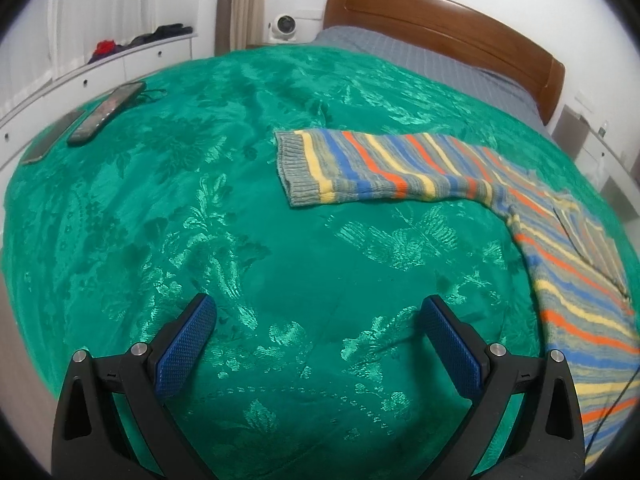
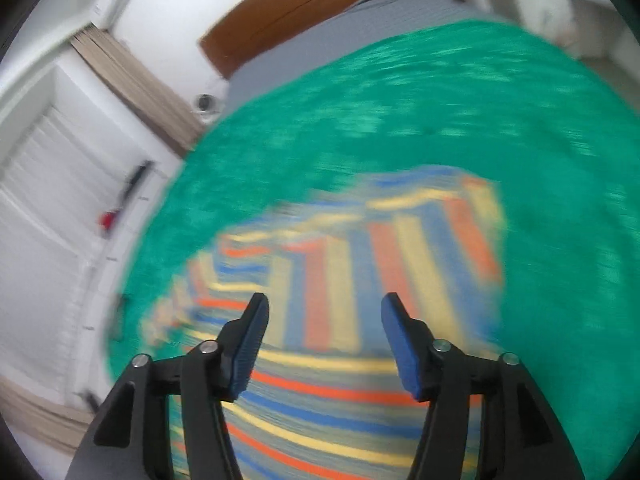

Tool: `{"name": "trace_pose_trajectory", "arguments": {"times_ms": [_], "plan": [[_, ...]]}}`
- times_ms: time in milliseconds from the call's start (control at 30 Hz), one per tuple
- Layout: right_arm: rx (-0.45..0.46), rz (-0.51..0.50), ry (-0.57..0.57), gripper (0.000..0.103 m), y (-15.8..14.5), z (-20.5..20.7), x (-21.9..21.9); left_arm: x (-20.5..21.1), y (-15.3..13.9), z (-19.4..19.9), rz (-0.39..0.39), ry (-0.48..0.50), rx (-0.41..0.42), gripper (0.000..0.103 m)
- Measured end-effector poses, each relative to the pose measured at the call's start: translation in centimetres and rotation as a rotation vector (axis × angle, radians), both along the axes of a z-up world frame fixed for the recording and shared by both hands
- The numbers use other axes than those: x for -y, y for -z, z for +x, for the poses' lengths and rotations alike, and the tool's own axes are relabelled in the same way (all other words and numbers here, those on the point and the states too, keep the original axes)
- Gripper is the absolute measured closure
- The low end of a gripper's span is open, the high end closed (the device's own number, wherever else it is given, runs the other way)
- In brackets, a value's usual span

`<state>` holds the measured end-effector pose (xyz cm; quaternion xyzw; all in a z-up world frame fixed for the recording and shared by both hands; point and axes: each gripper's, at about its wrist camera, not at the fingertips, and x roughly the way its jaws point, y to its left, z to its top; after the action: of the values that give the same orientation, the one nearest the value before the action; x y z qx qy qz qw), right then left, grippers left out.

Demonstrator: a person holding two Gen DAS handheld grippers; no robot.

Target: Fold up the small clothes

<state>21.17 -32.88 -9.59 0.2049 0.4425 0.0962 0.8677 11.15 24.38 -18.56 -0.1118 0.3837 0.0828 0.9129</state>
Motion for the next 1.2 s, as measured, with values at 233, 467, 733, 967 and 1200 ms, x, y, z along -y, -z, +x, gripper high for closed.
{"name": "trace_pose_trajectory", "arguments": {"times_ms": [233, 467, 733, 967, 1200], "plan": [[-0.056, -0.243, 0.212, 0.042, 4.8, -10.2, 7.7, -0.1, 0.0, -0.1, -0.004, 0.003, 0.001, 0.001], [-0.023, -0.271, 0.341, 0.038, 5.5, -15.4, 11.1, 0.5, 0.0, 0.1, 0.016, 0.019, -0.004, 0.001], [-0.001, -0.271, 0.386, 0.038, 6.6, -16.5, 10.9, 0.4, 0.0, 0.0, 0.004, 0.014, -0.002, 0.001], [0.009, -0.292, 0.393, 0.038, 6.6, -18.0, 10.9, 0.4, 0.0, 0.0, 0.002, 0.012, -0.001, 0.001], [0.014, -0.302, 0.398, 0.038, 6.7, -18.9, 10.8, 0.4, 0.0, 0.0, -0.001, 0.011, 0.000, 0.001]]}}
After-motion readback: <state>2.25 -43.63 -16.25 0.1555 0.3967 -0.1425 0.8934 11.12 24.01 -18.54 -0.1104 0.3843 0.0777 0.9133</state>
